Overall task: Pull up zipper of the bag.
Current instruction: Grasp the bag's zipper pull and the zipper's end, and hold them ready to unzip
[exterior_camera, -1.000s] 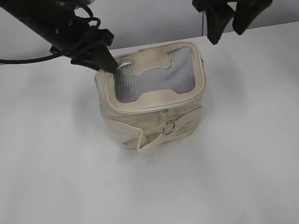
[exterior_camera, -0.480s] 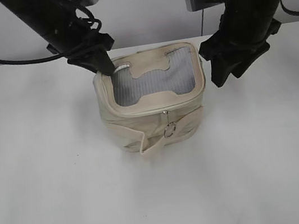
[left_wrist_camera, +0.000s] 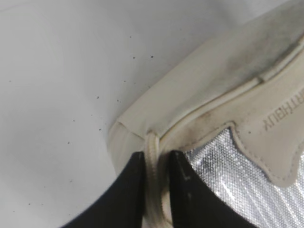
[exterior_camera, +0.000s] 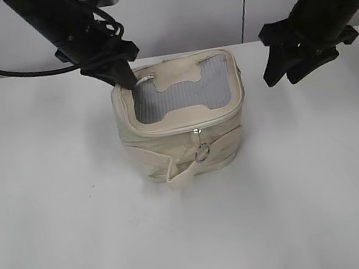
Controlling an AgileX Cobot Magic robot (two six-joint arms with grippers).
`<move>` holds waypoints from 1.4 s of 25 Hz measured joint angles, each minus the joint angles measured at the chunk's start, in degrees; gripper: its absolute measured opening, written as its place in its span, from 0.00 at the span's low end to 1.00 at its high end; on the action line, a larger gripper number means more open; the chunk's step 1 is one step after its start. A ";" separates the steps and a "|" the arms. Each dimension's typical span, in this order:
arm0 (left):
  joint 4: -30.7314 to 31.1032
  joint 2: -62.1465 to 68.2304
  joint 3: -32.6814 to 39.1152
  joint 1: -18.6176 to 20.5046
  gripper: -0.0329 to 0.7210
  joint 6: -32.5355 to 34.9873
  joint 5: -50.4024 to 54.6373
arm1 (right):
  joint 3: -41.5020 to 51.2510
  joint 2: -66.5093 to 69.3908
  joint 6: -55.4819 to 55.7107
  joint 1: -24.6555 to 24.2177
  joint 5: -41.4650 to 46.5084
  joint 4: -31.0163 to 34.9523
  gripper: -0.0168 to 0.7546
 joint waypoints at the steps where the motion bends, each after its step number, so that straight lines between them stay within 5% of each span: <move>1: 0.00 0.00 0.05 0.00 0.20 -0.05 -0.07 | 0.00 0.00 -2.24 -1.61 0.45 3.23 0.51; 6: 0.89 -0.01 0.09 0.00 0.20 -2.38 -1.40 | 0.00 0.00 -9.66 -6.44 3.65 10.55 0.51; 12: 2.11 0.63 -2.50 -0.16 0.19 -3.51 -0.33 | 0.07 1.76 -14.32 -6.62 5.28 15.79 0.51; 27: 2.17 0.98 -3.86 -0.16 0.18 -3.52 1.31 | 0.25 4.95 -35.62 -0.53 0.92 14.01 0.54; 35: 2.22 0.98 -3.87 -0.16 0.18 -3.52 1.54 | 0.47 4.95 -36.12 2.61 -11.91 9.99 0.58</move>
